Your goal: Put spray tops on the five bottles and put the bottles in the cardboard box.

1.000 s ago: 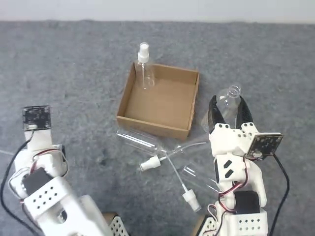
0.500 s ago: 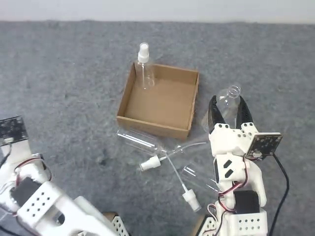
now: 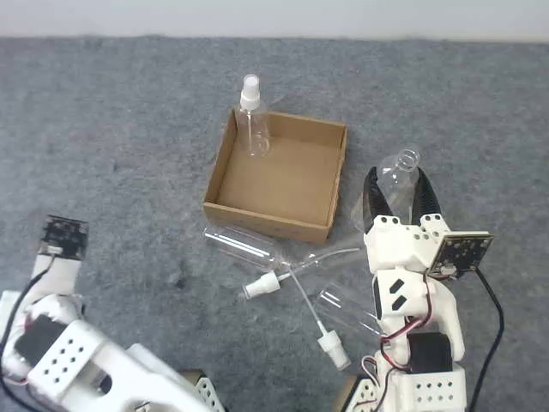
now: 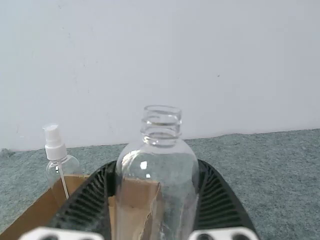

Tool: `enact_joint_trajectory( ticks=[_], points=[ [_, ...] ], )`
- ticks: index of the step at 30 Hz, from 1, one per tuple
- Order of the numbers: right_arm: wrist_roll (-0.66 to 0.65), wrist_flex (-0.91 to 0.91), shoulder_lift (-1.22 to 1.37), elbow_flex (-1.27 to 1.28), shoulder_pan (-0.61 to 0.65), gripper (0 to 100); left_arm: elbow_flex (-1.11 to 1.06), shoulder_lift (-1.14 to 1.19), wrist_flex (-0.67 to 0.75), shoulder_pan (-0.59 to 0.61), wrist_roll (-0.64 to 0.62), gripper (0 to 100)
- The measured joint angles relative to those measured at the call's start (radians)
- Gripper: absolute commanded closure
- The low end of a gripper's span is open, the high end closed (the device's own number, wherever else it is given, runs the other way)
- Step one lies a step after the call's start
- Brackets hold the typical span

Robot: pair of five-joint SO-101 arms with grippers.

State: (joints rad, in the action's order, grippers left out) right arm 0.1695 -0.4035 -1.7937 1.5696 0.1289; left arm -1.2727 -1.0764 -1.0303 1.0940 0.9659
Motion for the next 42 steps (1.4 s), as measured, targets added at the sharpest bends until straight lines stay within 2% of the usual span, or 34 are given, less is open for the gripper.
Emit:
enact_joint_trajectory(
  ticks=[10,18,28,37,42],
  points=[
    [0.0,0.0,0.0,0.0,0.0,98.6,0.066,0.0,-0.117,0.002,0.207,83],
    [0.0,0.0,0.0,0.0,0.003,98.6,0.086,0.0,-0.153,0.002,0.285,83],
    [0.0,0.0,0.0,0.0,0.005,98.6,0.132,0.0,-0.219,0.002,0.296,83],
    [0.0,0.0,0.0,0.0,0.006,98.6,0.394,0.359,-0.304,0.003,0.292,83],
    [0.0,0.0,0.0,0.0,0.006,98.6,0.446,0.502,-0.307,0.005,0.359,83]
  ],
)
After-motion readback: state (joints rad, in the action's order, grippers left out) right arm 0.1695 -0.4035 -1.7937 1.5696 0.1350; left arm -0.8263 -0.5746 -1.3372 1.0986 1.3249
